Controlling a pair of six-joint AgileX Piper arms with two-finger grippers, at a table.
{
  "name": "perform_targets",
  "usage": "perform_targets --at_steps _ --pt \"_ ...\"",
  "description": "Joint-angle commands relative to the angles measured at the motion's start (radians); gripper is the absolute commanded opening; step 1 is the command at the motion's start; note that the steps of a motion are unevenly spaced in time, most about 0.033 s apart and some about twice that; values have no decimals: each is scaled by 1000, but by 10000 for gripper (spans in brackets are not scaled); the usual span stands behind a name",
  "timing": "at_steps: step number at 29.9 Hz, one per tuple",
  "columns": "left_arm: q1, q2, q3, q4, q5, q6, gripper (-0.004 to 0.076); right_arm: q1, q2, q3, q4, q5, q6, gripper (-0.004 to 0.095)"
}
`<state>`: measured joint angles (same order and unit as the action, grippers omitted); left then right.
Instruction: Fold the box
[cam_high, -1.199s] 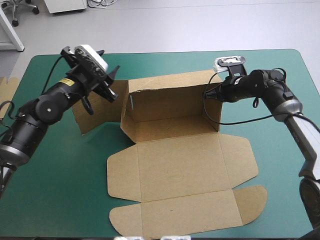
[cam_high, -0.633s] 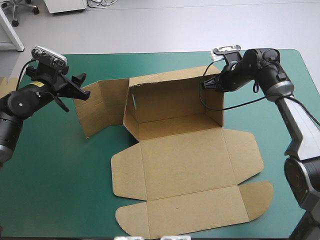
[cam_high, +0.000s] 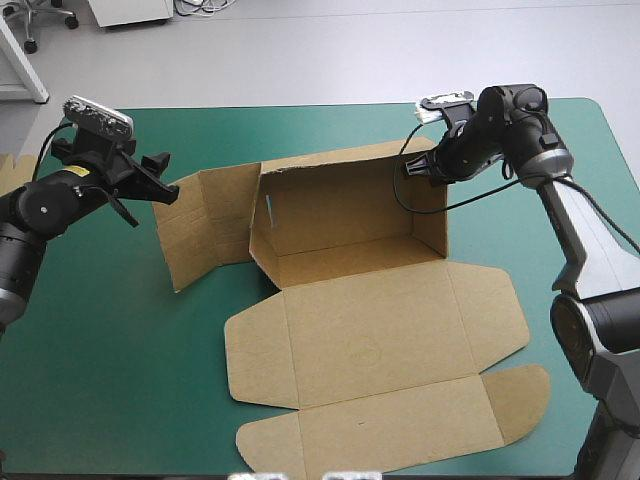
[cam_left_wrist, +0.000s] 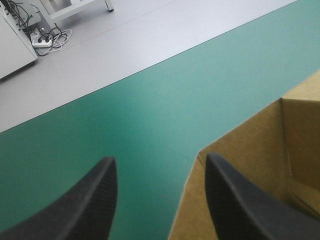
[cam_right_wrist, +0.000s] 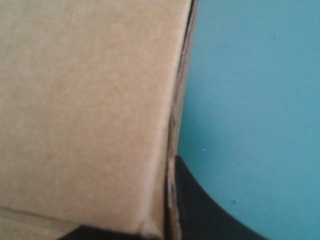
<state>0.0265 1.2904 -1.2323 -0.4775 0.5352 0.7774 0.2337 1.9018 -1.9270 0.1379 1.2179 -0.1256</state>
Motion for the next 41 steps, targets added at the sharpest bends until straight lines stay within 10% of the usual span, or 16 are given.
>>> perform_targets --at_steps 1,10,26,41 --pt "3 -24 -34 -29 -52 -16 383 -6 -34 -31 17 -19 -6 25" --pt "3 -24 -34 -29 -54 -19 383 -6 -34 -60 22 -122 -9 554" --pt "3 -24 -34 -29 -54 -19 383 -6 -121 -5 69 -60 -46 554" --pt "3 -24 -34 -33 -44 -22 383 -23 -614 797 280 -618 -227 554"
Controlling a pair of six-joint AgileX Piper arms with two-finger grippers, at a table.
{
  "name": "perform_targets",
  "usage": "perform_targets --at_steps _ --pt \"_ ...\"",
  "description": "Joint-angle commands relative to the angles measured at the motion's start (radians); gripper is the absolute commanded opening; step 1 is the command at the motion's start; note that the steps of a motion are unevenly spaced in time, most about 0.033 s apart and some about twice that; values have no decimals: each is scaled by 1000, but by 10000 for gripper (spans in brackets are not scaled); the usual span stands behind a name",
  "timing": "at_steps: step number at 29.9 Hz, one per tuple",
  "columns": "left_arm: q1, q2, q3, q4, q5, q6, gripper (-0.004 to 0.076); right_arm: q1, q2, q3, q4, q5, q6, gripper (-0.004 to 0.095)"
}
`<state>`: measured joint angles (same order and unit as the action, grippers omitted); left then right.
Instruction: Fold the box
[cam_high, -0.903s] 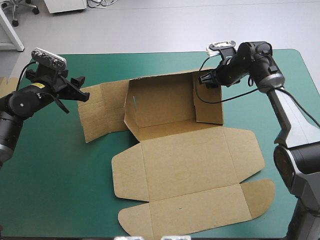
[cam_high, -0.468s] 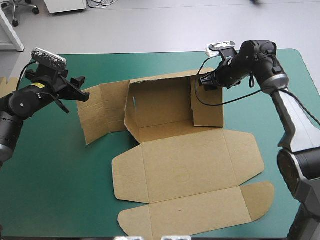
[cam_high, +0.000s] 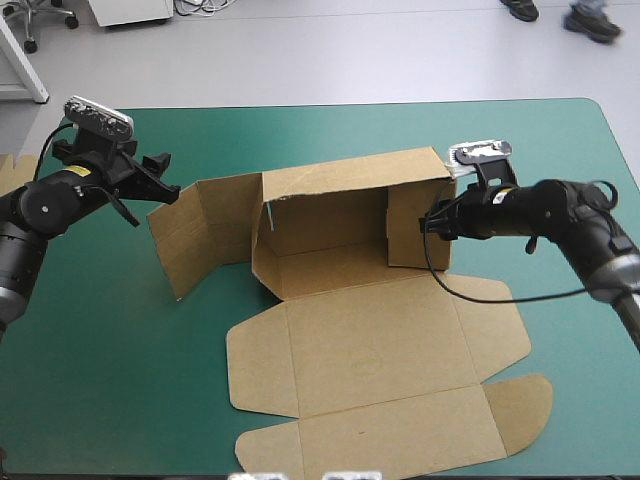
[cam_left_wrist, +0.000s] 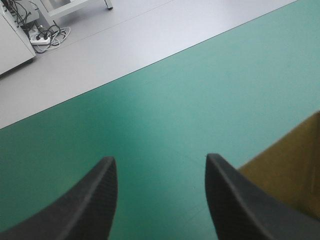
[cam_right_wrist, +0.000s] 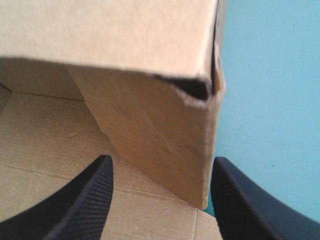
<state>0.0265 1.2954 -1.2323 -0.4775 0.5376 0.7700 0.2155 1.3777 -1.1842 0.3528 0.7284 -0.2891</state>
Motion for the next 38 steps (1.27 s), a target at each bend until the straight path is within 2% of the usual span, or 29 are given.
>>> perform_targets --at_steps 1,10,18,26,32,35,38 --pt "3 -29 -34 -33 -46 -17 383 -5 -103 83 65 -129 -68 554" --pt "3 -29 -34 -33 -46 -20 383 -5 -172 253 63 -155 -86 554" --pt "3 -29 -34 -33 -44 -18 383 -5 -214 450 89 -421 -146 554" --pt "3 -29 -34 -33 -39 -18 383 -5 -169 476 417 -492 -471 554" --pt "3 -29 -34 -31 -39 -18 383 -5 -99 474 624 -540 -658 554" --pt "3 -29 -34 -31 -39 -16 382 -5 -56 454 701 -545 -748 544" --pt "3 -29 -34 -31 -39 -16 383 -5 -14 411 748 -538 -783 481"
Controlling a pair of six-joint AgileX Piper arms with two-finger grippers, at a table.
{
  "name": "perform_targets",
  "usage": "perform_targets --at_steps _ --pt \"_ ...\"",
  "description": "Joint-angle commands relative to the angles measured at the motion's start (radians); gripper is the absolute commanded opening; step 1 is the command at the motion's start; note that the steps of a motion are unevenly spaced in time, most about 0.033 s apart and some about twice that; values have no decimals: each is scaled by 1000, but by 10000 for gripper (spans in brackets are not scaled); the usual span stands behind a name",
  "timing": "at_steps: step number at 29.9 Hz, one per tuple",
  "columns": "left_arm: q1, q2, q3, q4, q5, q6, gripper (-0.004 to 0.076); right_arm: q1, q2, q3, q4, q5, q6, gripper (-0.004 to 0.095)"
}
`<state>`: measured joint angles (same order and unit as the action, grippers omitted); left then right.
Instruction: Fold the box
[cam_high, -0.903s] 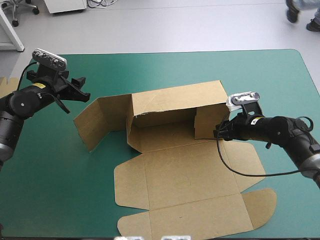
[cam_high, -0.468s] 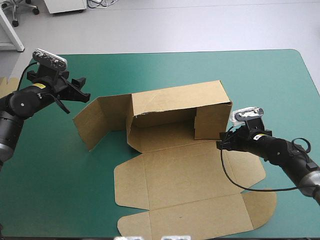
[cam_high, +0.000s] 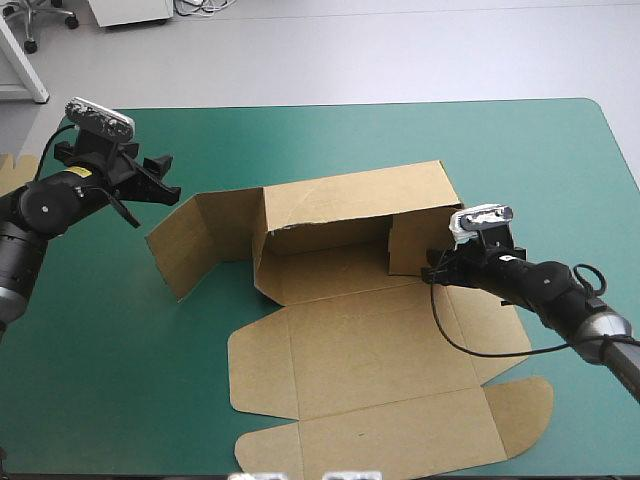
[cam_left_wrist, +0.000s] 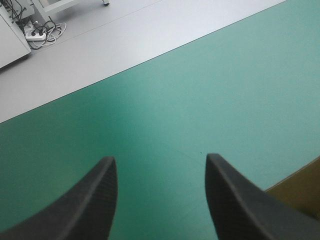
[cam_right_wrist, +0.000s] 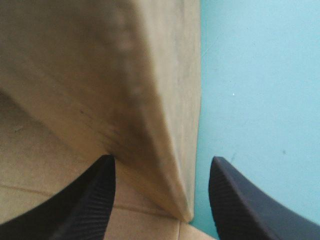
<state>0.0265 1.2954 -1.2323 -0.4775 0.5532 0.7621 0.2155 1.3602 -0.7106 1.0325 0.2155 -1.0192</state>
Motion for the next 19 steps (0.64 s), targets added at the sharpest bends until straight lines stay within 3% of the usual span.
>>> perform_targets --at_steps 1,9,14,19 --pt "3 -29 -34 -31 -55 -8 382 -5 18 -82 71 -21 -53 450" --pt "3 -29 -34 -31 -55 -8 383 -5 74 -174 69 48 -53 211" --pt "3 -29 -34 -31 -55 -8 382 -5 74 -177 65 69 -53 -5" --pt "3 -29 -34 -31 -55 -8 382 -5 74 -226 8 104 72 -7"
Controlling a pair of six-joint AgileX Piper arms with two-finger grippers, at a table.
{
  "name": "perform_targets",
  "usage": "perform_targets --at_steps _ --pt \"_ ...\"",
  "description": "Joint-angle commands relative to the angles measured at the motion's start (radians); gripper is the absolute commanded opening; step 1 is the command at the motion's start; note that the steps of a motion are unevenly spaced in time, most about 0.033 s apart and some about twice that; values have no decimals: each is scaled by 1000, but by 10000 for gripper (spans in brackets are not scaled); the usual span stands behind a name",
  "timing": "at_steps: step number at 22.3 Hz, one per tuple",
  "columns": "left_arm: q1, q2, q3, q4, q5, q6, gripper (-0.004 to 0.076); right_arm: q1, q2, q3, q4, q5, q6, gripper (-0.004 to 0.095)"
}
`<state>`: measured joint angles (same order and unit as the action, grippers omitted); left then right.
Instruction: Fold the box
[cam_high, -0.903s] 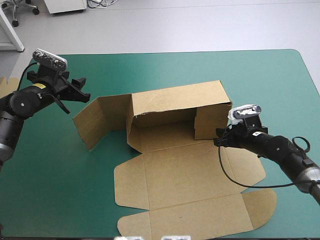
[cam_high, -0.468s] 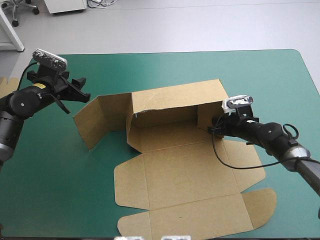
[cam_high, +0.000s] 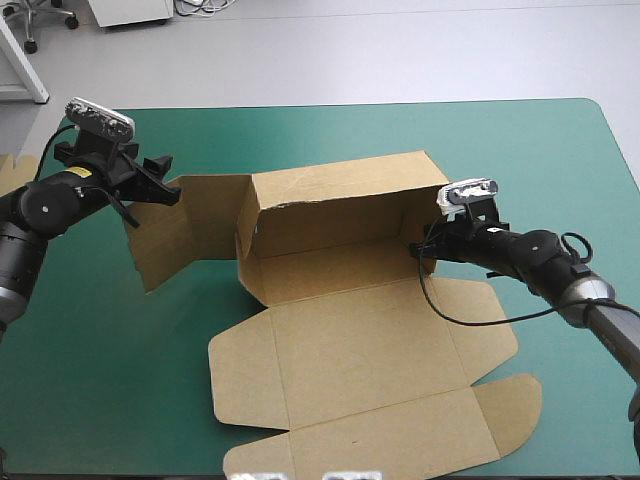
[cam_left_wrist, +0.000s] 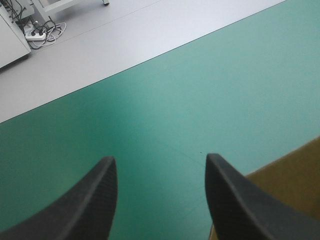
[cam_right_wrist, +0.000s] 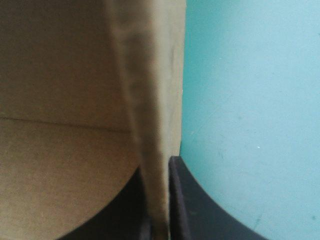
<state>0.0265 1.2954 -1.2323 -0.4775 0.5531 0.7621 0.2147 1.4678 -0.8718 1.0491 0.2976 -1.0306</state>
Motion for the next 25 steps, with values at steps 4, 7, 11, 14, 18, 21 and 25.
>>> perform_targets --at_steps 4,7,11,14,18,21,25 --pt "3 -29 -34 -31 -55 -8 382 -4 -33 -151 -256 85 348 -7" --pt "3 -29 -34 -31 -55 -8 382 -4 -32 -240 -525 177 577 -7" --pt "3 -29 -34 -31 -48 -8 382 -4 -32 -404 -796 358 795 -7" --pt "3 -29 -34 -31 -33 -8 382 -4 13 -543 -853 562 831 -8" --pt "3 -29 -34 -31 -28 -4 382 -4 142 -699 -855 829 828 -9" --pt "3 -29 -34 -31 -28 -8 382 -4 247 -808 -851 949 832 -9" --pt "3 -29 -34 -31 -27 -6 382 -4 314 -853 -847 949 855 -13"
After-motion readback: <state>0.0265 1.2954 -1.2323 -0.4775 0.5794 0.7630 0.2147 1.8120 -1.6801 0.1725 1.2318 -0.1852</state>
